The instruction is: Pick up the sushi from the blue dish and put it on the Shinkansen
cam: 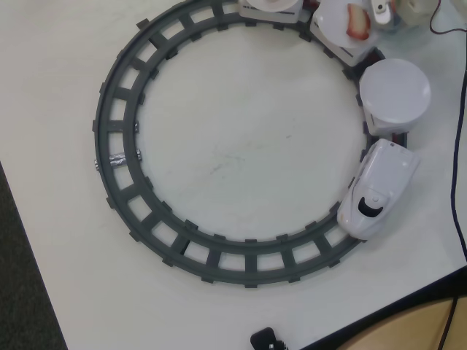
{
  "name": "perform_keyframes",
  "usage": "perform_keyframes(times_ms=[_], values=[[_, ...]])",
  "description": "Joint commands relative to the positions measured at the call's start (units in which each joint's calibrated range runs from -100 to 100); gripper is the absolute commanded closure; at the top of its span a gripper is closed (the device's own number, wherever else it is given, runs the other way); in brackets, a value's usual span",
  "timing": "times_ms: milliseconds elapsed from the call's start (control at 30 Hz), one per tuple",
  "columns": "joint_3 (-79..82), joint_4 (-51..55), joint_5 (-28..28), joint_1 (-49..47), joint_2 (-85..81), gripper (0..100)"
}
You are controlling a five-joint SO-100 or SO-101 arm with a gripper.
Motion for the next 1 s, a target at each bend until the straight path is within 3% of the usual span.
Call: perform_keyframes(times_ms=[0,333,433,567,800,967], values=[[-1.1,-1.9,-0.8,-1.0,-5.1,64],[-1.1,-3.7,-0.8,0.2,-1.6,66],[-1.1,-5.4,-0.5,0.5,1.8,76],[-1.1,-5.9,-0.9,0.5,3.8,99],[-1.3,-5.6,-0.9,1.3,3.6,98],[-9.5,0.5,-0.6,2.8,1.0,98]])
